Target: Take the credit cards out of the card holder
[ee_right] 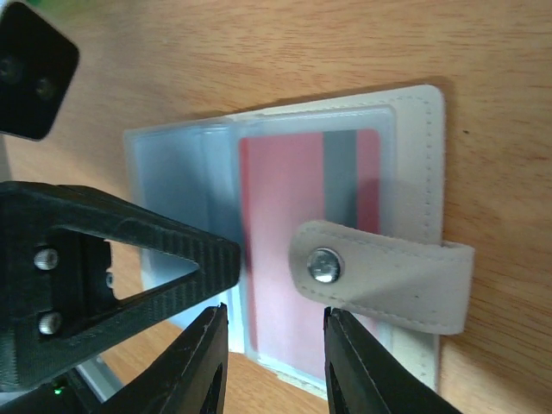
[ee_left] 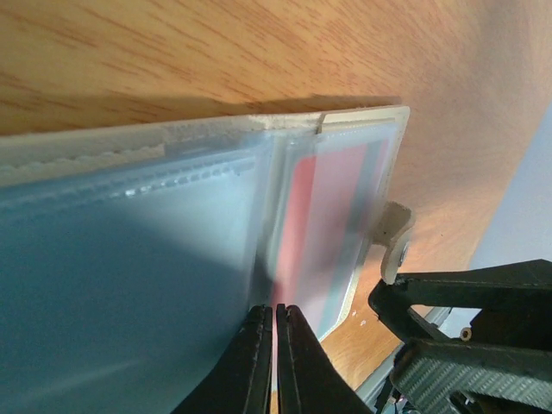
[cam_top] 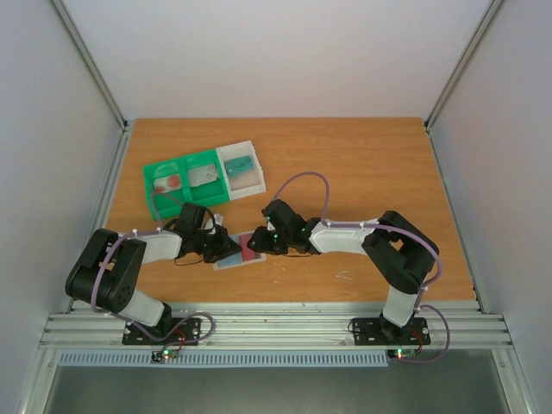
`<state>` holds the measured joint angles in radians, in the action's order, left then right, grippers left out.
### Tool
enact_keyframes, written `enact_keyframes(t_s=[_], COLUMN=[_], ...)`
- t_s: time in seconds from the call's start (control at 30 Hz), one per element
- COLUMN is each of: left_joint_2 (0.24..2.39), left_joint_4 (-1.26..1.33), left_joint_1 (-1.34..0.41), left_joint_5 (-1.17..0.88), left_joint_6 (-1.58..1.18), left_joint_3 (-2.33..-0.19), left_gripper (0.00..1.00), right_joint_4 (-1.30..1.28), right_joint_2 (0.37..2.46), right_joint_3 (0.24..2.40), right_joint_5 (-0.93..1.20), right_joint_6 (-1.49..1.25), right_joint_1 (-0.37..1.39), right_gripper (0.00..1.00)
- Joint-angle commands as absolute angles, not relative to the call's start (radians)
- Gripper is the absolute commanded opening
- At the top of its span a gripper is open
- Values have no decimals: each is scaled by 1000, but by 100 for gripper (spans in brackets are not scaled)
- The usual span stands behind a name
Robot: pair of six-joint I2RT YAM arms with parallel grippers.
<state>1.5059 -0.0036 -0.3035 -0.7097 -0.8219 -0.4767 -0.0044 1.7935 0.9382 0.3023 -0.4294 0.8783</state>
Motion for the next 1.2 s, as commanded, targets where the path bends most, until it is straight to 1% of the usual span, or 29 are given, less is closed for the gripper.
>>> enact_keyframes(t_s=[0.0, 0.2, 0.3, 0.63, 0.8, 0.93, 1.03, 1.17], left_joint_2=[1512, 1494, 1453, 1311, 1274, 1257, 1261, 1283], left_joint_4=[11, 5, -71, -369, -450, -486, -491, -476], left_joint_1=[-307, -308, -308, -308, -308, -305, -304, -303], left_joint_5=[-707, -708, -684, -496, -379, -305, -281, -277], left_joint_6=[-801, -803, -798, -711, -680, -680, -683, -684], left_joint_3=[-477, -478, -492, -592, -607, -605, -596, -584], left_gripper=[5, 5, 6, 24, 33, 43, 47, 47], right_joint_4=[58, 72, 16, -35, -25, -17, -3, -3], right_joint_2=[1761, 1757, 1760, 1786, 1802, 1803, 1793, 1766], right_joint_3=[936, 930, 938, 930, 922, 914, 897, 876], right_joint_5=[328, 328, 280, 233, 242, 254, 269, 266], right_joint_6=[-447, -452, -428, -402, -405, -408, -414, -420], right_joint_1=[876, 876, 875, 856, 847, 847, 849, 858], right_gripper=[33, 33, 33, 33, 34, 34, 34, 34])
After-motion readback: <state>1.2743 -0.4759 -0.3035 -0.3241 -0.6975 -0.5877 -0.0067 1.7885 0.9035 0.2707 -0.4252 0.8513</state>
